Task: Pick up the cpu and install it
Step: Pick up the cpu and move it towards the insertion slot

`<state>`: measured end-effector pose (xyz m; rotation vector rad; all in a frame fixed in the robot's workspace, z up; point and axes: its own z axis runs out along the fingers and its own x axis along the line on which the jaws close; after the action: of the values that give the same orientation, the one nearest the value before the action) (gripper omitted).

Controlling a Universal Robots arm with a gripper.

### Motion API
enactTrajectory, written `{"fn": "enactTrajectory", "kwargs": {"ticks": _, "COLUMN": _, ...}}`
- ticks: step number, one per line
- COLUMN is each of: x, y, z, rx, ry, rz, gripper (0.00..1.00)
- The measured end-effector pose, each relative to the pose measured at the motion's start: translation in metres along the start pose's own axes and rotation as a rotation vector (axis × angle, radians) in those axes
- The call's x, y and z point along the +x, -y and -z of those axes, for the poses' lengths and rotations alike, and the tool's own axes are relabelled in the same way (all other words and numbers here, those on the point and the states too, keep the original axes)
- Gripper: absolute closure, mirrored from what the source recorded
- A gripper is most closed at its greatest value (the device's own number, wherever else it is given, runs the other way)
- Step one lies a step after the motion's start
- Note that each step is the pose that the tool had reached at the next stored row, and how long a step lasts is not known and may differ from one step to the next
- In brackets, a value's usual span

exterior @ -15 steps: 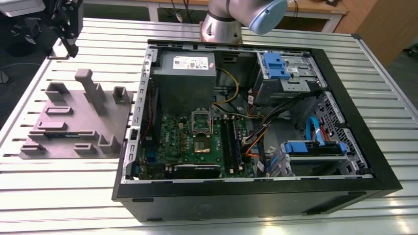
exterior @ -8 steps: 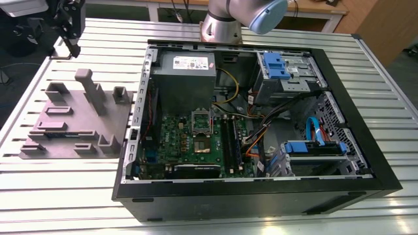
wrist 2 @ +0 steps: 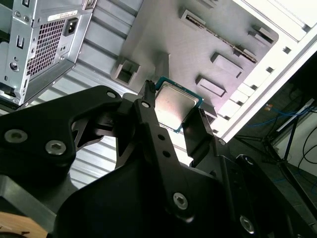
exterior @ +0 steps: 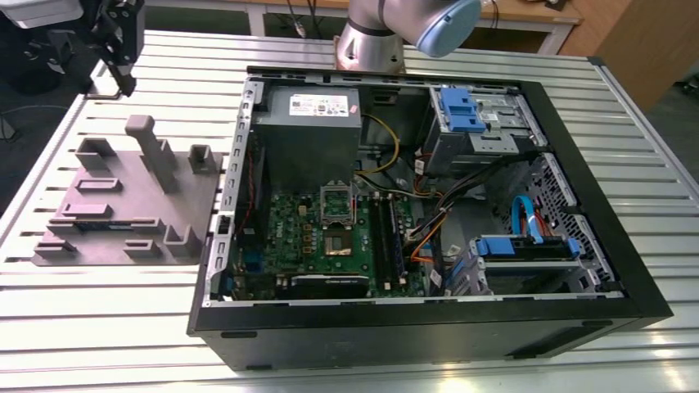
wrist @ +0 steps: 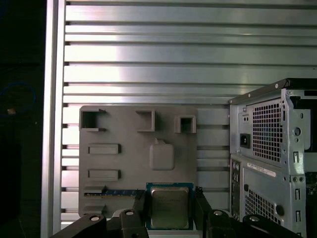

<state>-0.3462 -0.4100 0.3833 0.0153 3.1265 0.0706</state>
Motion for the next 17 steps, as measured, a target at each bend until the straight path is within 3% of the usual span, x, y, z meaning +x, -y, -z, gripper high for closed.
{"fn": "enactTrajectory", "kwargs": {"ticks": 17, "x": -0.0032, "y": 0.0, "z": -0.0001, "rx": 0.0, "ry": 0.0001, "rz": 0.0, "gripper": 0.53}}
